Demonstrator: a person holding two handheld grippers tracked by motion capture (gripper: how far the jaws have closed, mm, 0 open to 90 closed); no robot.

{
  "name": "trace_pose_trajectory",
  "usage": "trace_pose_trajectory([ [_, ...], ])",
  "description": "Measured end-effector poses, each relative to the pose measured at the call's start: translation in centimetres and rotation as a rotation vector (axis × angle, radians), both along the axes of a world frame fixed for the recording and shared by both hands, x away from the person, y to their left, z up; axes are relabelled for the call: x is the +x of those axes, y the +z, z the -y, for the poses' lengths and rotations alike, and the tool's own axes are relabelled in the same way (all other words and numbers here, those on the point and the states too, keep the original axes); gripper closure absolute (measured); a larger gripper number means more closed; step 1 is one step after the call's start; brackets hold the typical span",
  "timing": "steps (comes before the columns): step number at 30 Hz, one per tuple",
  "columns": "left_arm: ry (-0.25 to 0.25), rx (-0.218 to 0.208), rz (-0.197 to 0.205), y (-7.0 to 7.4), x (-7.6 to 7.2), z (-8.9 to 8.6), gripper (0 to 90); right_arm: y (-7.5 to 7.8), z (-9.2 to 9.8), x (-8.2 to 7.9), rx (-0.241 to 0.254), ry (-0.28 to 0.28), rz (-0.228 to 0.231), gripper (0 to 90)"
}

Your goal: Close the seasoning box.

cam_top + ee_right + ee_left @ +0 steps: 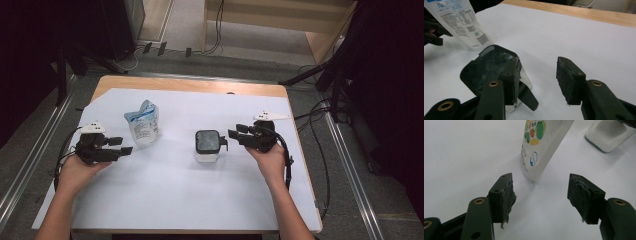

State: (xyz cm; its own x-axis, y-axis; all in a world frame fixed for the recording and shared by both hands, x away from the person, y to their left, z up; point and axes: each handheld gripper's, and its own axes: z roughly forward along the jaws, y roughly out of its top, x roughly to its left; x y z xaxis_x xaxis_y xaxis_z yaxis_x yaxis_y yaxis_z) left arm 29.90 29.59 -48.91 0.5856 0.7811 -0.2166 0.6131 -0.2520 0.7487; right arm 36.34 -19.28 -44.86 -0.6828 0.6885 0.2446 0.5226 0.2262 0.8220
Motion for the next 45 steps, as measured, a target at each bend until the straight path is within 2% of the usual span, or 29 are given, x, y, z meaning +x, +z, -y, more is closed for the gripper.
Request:
trace_pose_trajectory([
  [12,-0.008,0.007,-0.003,-0.1,0.1,0.1,37.9,-1.0,2.7,0.6,0.011,-0.078,0.005,53.0],
  [19,-0.006,0.008,-0.002,-0.1,0.1,0.1,37.8,-2.0,3.7,0.8,-0.006,-0.106,0.023,52.2],
  [27,-0.008,0.007,-0.006,-0.2,0.1,0.2,37.7,-3.7,4.1,1.1,-0.025,-0.122,-0.002,52.2],
  [30,-0.005,0.009,-0.006,-0.2,0.1,0.2,37.6,-4.1,4.1,1.2,-0.041,-0.125,0.008,52.2],
  [35,-0.009,0.016,-0.011,-0.3,0.2,0.3,37.5,-4.4,4.2,1.2,-0.058,-0.134,0.017,51.1],
  [45,-0.011,0.024,-0.016,-0.3,0.3,0.2,37.4,-4.8,4.5,1.3,-0.061,-0.149,0.0,50.8],
])
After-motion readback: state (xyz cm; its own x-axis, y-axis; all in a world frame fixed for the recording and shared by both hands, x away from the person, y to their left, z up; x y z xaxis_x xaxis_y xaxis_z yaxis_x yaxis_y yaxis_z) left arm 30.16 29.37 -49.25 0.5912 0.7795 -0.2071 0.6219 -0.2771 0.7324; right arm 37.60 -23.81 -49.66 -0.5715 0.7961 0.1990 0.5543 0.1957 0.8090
